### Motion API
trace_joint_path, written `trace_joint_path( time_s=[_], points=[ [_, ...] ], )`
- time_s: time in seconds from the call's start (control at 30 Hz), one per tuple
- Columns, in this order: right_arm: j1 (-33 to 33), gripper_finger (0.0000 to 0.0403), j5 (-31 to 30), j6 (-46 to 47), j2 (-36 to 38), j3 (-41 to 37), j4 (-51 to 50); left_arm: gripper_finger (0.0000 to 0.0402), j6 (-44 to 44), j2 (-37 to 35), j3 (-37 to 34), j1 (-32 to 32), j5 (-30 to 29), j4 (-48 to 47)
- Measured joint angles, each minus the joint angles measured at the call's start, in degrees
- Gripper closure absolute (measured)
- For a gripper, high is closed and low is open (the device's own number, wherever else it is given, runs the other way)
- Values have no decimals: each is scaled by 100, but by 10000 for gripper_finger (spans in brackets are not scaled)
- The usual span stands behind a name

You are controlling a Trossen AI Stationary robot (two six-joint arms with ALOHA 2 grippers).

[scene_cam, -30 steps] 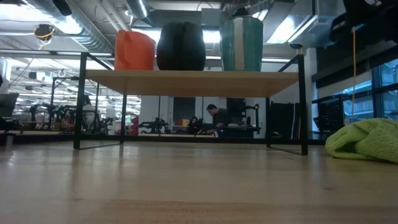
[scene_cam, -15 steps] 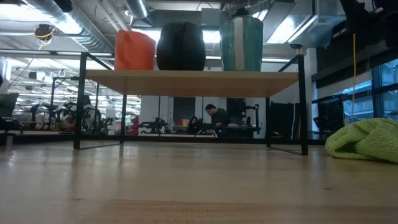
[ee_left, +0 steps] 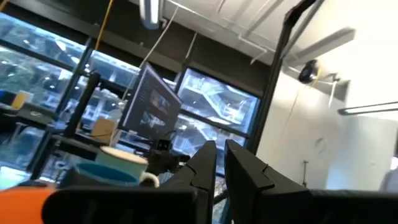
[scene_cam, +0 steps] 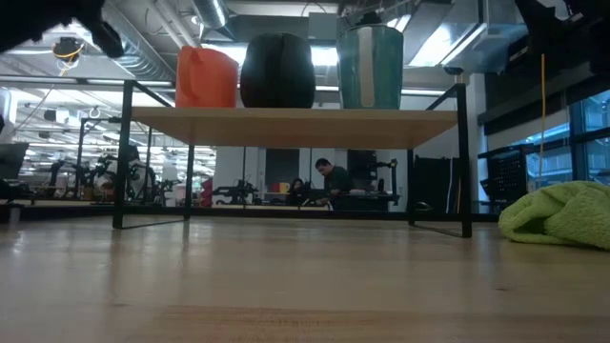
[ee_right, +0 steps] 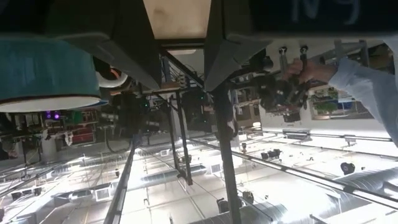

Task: Stack small to large cups/mugs on shelf
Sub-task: Return to Home Position

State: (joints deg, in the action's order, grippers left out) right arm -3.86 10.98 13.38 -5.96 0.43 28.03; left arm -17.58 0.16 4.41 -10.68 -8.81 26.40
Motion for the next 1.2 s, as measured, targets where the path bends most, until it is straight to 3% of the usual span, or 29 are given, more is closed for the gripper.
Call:
trace_joint_path(
  time_s=[0.07,0.3,0.47,0.7,0.93,1.2],
  points=[
    [0,279,0,-11,0,0,2,376,-34,0,-391,-2,12,499],
    [0,279,-87,-357,0,0,-33,376,411,-2,-396,24,-70,450],
    [0,279,-93,-919,0,0,-309,376,352,-2,-396,24,-142,-31],
    [0,279,-200,-1372,0,0,-742,376,677,-1,-396,26,-718,-551],
    [0,279,-259,-1411,0,2,-1346,376,816,-2,-396,26,-1127,-1334],
    [0,279,-961,-1409,0,2,-1967,376,1193,0,-396,26,-1161,-2169]
  ],
)
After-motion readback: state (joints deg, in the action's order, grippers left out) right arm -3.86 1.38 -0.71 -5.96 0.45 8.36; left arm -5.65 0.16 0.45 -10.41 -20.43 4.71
